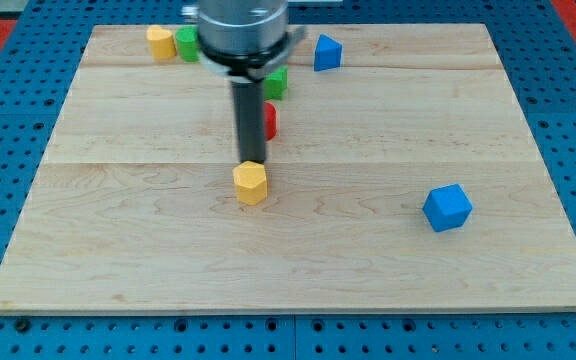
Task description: Slightly push the red star to right
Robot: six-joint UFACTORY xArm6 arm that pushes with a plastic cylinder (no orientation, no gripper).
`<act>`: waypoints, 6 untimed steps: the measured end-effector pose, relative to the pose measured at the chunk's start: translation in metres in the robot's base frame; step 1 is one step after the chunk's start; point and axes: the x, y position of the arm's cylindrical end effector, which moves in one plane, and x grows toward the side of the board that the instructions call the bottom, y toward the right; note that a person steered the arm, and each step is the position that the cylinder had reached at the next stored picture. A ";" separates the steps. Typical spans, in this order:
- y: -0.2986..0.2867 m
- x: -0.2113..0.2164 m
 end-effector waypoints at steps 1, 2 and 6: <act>-0.040 -0.012; -0.076 -0.054; -0.022 -0.200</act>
